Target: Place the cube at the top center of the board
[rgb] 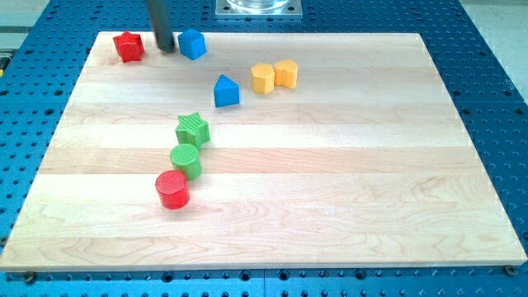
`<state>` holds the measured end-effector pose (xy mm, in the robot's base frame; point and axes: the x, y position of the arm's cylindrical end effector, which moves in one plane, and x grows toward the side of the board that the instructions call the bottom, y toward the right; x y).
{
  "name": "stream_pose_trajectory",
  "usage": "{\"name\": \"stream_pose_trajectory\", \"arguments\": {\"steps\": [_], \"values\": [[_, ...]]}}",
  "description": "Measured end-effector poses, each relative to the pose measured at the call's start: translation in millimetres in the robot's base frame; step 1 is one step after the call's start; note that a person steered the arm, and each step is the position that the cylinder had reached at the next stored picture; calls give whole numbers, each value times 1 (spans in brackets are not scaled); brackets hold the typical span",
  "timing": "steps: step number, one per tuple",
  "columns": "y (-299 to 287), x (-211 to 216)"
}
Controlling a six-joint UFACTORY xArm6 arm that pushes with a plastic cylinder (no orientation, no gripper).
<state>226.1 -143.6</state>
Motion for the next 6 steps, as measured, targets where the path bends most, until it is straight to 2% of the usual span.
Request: {"name": "stream_pose_trajectory", "arguments": {"steps": [1,2,3,4,5,6], "values": [[59,25],[31,29],[32,9],[84,5],[70,9],[59,65]]}}
